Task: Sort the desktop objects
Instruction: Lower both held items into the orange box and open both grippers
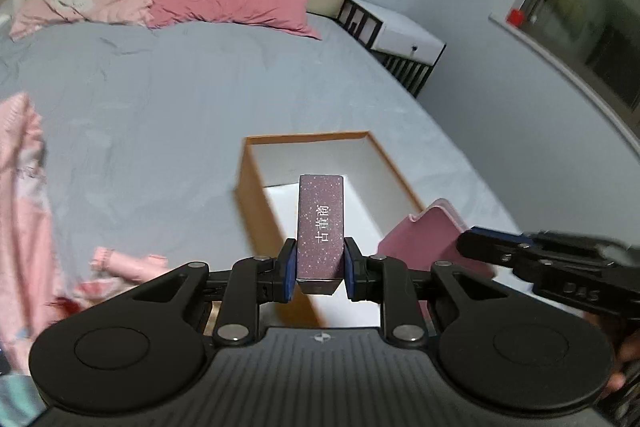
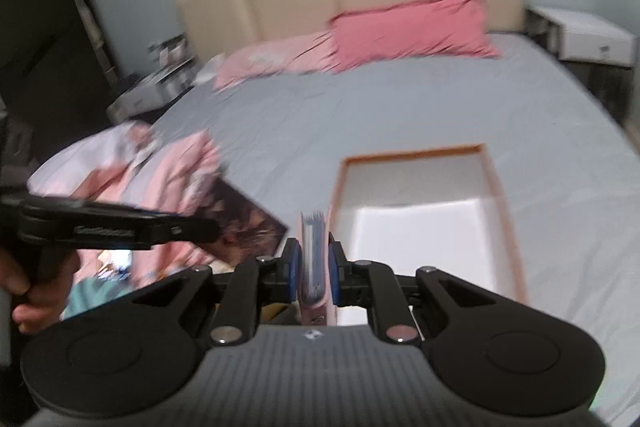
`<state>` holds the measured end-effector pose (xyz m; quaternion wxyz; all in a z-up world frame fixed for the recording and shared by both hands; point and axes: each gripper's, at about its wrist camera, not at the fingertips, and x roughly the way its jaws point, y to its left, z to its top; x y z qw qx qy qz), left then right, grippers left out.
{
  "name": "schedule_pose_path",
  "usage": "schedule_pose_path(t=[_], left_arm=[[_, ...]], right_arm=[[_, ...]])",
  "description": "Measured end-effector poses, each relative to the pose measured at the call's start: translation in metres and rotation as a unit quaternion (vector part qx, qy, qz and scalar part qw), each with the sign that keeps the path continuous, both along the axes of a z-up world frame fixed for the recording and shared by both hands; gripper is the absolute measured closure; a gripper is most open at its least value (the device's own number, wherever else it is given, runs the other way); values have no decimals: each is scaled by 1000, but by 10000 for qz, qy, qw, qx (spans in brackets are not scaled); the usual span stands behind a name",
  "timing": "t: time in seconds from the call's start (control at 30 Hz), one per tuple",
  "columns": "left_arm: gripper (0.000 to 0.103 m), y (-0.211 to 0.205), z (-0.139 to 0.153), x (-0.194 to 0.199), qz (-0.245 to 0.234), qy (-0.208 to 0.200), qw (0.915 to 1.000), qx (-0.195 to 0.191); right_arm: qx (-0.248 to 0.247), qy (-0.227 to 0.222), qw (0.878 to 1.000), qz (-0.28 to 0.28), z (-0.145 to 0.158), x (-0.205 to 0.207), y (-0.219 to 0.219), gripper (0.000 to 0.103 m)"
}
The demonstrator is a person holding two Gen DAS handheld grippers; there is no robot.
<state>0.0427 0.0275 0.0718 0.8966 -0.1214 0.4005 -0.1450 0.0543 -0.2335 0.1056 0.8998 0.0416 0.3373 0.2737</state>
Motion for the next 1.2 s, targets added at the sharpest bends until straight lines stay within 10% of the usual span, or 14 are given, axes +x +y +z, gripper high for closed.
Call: schedule_pose_path(t=[0.17, 0.63, 1.2], left_arm=[[77, -32, -27, 26, 3, 318, 9990, -323], [78, -89, -103, 56, -144, 1305, 9864, 985], [76, -89, -114, 48, -230, 1761, 9786, 1037]], right_arm=[[-7, 202, 9977, -653, -26, 23, -19, 87], [-241, 892, 9929, -745, -102, 50, -8, 87], [261, 1698, 9827, -692, -129, 55, -12, 87]])
